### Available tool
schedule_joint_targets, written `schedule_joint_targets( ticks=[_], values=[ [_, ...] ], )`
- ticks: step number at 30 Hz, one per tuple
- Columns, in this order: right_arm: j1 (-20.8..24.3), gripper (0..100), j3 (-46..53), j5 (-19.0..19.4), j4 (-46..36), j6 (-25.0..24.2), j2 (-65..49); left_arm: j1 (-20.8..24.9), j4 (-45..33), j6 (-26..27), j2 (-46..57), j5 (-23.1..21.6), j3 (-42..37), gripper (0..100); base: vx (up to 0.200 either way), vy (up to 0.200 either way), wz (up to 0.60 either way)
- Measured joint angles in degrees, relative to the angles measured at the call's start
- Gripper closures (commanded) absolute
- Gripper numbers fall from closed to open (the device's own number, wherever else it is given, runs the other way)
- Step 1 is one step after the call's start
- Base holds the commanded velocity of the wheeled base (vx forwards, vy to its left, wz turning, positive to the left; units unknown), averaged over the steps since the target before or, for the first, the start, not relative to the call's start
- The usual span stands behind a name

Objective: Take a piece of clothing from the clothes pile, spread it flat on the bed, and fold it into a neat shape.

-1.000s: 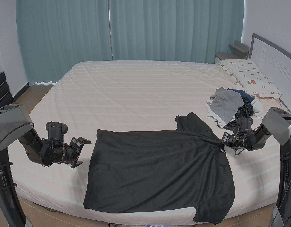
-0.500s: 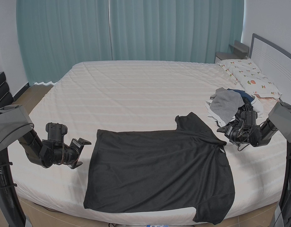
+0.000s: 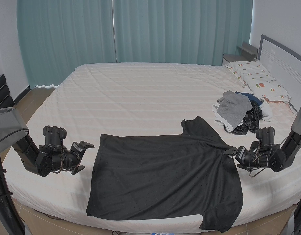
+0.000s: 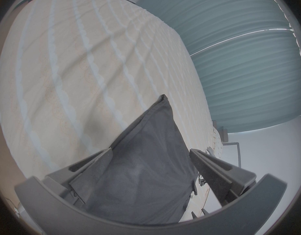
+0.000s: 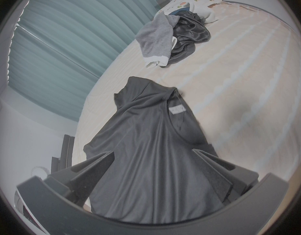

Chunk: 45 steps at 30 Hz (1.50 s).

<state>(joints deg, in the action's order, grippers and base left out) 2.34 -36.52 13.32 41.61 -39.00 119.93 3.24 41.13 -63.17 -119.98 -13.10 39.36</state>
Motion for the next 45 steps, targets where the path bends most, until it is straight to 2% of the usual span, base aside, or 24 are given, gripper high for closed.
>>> schedule_joint_targets(
  ticks=[6, 11, 13, 22, 30, 39, 45],
  values=[
    [1.99, 0, 13.21, 0.39, 7.77, -2.06, -6.53, 2.18, -0.73, 0.24, 3.52, 0.0, -1.17, 0, -0.2, 0.0, 0.0],
    [3.36, 0, 19.75, 2.0, 10.62, -9.36, -9.7, 5.29, -4.38, 0.71, 5.86, 0.09, -2.33, 0, -0.12, 0.0, 0.0],
    [3.66, 0, 21.35, 2.6, 11.59, -10.44, -10.18, 6.14, -4.97, 0.93, 6.56, 0.11, -3.71, 0, 0.0, 0.0, 0.0],
    [4.1, 0, 30.03, 3.01, 25.64, -9.85, -10.58, 7.94, -5.11, 7.39, 7.57, 0.11, -9.96, 0, 0.0, 0.0, 0.0],
    [4.46, 0, 35.1, 3.21, 35.3, -8.55, -6.34, 8.24, -4.73, 8.37, 7.68, -1.72, -13.46, 0, 0.0, 0.0, 0.0],
    [4.55, 0, 35.51, 2.44, 36.12, -8.18, -3.23, 8.36, -4.77, 8.35, 7.68, -2.28, -13.87, 0, 0.0, -0.2, 0.0],
    [4.62, 0, 35.51, 2.44, 36.07, -8.18, -2.73, 8.36, -4.79, 8.35, 7.77, -2.3, -14.14, 0, 0.0, 0.0, 0.0]
  ],
)
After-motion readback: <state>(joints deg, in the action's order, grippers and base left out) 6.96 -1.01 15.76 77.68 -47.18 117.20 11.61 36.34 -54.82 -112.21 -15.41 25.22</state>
